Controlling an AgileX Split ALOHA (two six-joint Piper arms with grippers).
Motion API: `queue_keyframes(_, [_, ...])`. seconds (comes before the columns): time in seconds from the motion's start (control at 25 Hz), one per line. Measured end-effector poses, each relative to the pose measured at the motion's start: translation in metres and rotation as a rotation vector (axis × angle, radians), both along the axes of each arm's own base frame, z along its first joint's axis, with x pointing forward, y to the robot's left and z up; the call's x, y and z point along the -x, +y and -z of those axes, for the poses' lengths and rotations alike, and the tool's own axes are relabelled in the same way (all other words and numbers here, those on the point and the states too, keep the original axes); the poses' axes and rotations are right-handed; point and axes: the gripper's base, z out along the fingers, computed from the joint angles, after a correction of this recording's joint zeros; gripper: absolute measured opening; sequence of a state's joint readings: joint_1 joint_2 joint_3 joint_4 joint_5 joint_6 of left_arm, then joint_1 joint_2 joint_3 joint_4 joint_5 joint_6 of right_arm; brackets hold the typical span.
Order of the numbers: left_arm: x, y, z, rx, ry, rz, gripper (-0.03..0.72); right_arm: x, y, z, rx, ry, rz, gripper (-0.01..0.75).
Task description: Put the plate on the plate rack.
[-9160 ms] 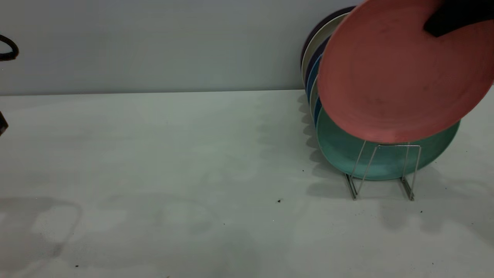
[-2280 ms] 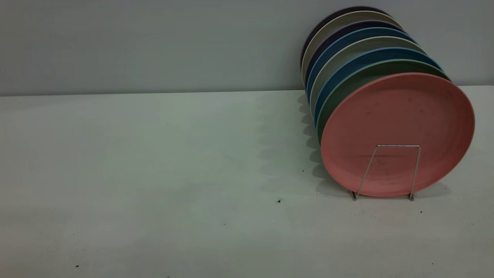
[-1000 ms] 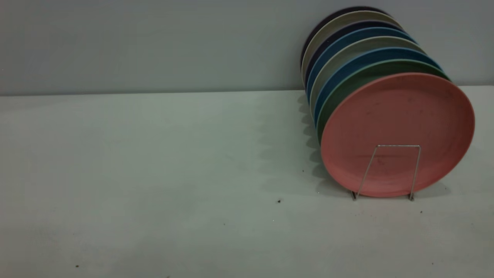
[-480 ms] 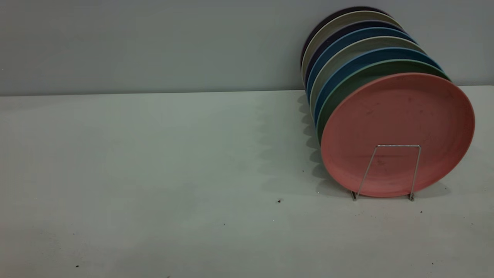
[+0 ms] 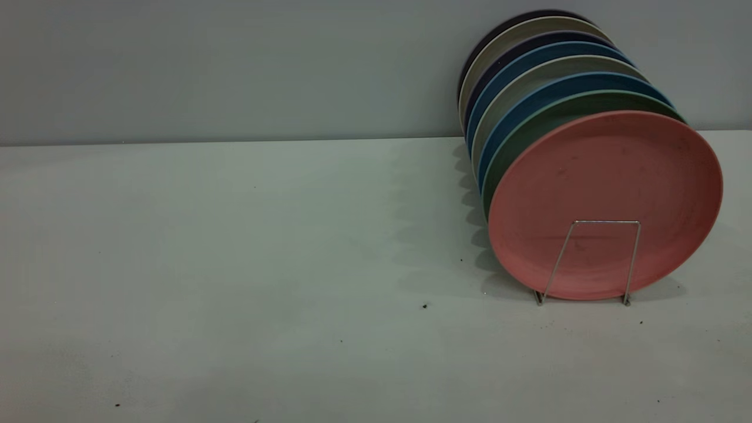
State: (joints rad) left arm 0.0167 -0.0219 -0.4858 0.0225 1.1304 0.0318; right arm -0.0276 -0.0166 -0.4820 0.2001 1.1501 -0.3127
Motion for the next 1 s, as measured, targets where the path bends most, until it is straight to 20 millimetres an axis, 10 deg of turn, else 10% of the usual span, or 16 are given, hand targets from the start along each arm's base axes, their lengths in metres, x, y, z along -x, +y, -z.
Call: queue_keyframes(1.0, [0.0, 0.0, 0.0, 0.0, 0.0, 0.0, 0.36, -0.001, -0.01, 0.001, -0.029, 0.015, 0.152, 0.28])
